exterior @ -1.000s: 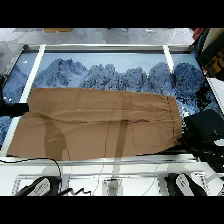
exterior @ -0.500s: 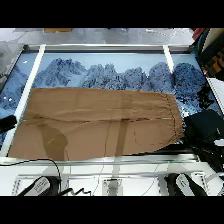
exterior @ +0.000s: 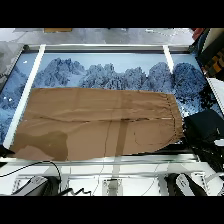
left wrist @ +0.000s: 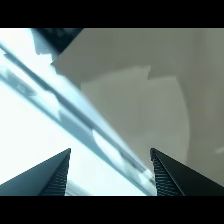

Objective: Fold the clothes and pants, and hang the long-sleeved shirts on hangers.

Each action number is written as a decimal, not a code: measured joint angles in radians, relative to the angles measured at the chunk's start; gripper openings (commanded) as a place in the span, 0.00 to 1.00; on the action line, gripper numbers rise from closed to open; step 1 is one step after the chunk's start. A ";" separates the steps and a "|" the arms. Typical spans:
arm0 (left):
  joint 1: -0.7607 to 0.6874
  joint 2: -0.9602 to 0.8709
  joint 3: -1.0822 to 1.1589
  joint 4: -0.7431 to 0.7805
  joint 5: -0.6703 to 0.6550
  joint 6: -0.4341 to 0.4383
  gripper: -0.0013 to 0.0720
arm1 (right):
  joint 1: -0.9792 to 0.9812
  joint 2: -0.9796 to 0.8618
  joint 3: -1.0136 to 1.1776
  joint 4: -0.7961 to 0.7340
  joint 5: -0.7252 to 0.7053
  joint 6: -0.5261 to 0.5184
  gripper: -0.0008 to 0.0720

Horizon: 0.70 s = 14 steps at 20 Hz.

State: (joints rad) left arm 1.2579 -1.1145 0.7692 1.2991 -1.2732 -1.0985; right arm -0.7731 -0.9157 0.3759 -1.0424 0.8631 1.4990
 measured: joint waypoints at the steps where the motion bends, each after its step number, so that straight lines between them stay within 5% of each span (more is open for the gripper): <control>1: 0.022 -0.003 -0.017 -0.019 0.023 0.011 0.79 | 0.000 0.000 0.000 0.000 0.001 0.000 0.04; 8: 0.076 -0.116 -0.075 -0.144 0.192 0.082 0.75 | 0.000 0.000 0.000 0.000 0.006 -0.001 0.04; 10: 0.079 -0.153 -0.077 -0.232 0.215 0.135 0.54 | 0.000 0.000 0.000 -0.001 0.007 -0.001 0.04; 12: 0.079 -0.185 -0.080 -0.311 0.241 0.191 0.16 | 0.000 0.000 0.000 -0.003 0.010 -0.003 0.04; 13: 0.077 -0.197 -0.081 -0.336 0.253 0.214 0.05 | 0.000 0.000 0.000 -0.003 0.014 -0.010 0.04; 14: 0.073 -0.203 -0.080 -0.361 0.253 0.236 0.05 | 0.000 0.000 0.000 -0.005 0.023 -0.019 0.04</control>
State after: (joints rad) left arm 1.3312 -1.3178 0.6888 0.9379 -1.0199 -0.8627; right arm -0.7731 -0.9157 0.3759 -1.0477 0.8864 1.4796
